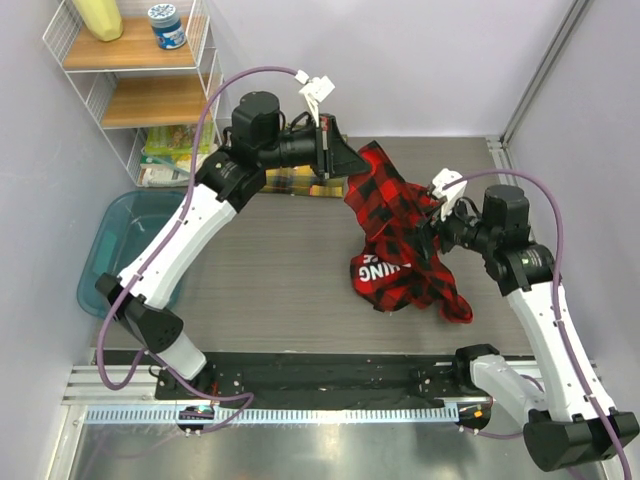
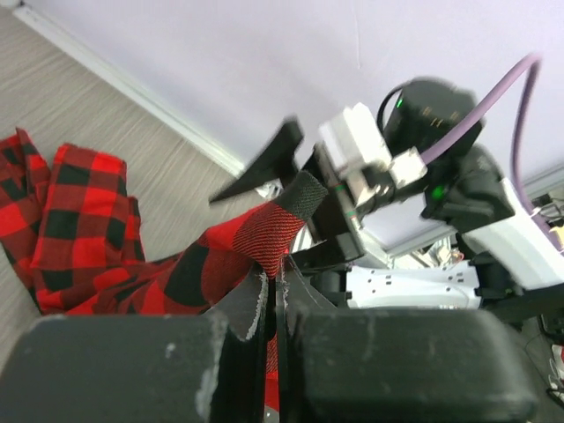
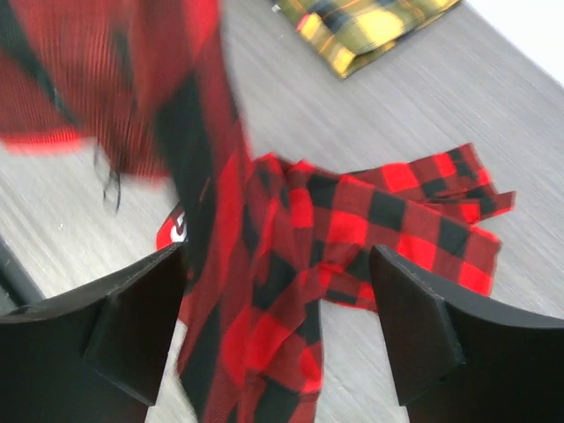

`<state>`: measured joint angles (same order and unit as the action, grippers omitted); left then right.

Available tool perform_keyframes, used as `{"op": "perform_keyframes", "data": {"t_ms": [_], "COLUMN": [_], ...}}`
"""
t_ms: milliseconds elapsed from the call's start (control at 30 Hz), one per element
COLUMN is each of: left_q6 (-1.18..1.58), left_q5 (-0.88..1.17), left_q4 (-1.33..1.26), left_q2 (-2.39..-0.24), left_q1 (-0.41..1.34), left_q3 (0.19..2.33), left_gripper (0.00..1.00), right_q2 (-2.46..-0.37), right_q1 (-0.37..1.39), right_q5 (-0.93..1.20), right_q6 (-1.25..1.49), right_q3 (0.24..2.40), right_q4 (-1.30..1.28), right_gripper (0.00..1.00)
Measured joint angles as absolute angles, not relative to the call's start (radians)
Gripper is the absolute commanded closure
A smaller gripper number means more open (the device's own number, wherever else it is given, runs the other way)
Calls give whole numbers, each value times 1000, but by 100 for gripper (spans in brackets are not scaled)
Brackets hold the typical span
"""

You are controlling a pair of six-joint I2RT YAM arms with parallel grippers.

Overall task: Fold and stack the long sleeve shirts
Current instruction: Flatten the shirt out

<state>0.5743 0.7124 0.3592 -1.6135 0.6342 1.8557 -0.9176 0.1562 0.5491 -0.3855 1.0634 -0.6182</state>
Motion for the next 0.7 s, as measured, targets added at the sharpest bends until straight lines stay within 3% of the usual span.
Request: {"op": "perform_keyframes", "data": {"t_ms": [33,100,133,367,433,467,500,600,700], "left_q6": [580,601,609,675,673,673,671,630,567], "left_q5": [712,717,719,729,676,635,604,540,533], "left_q4": [348,328,318,266,265,260,244,146,139], "left_q2": [-1611,-1607,-1605,-1611,-1642,-1686,-1739,-2018,-2198], "left_q1": [633,626,622,616,619,626,633,669,691], "left_q3": [1856,1856,1856,1868,1912,1980,2046,2369,2412], "left_gripper": [100,100,100,100,92,82,56,3,0], "right_q2": [-902,-867,-854,-823,-797,-772,-741,-667,-619], "right_q1": [157,157,157,157,157,157,157,157,158], "right_q5": [556,561,560,606,635,650,660,647,559], "right_q6": [-385,-381,-381,-332,-328,-324,-318,-292,-254], "right_q3": [1042,998,981,976,997,1012,1025,1079,1163], "right_q4": [-616,-616,-617,-634,-659,-676,-688,-729,-783], "right_gripper": [34,68,98,99,99,99,99,99,99]}}
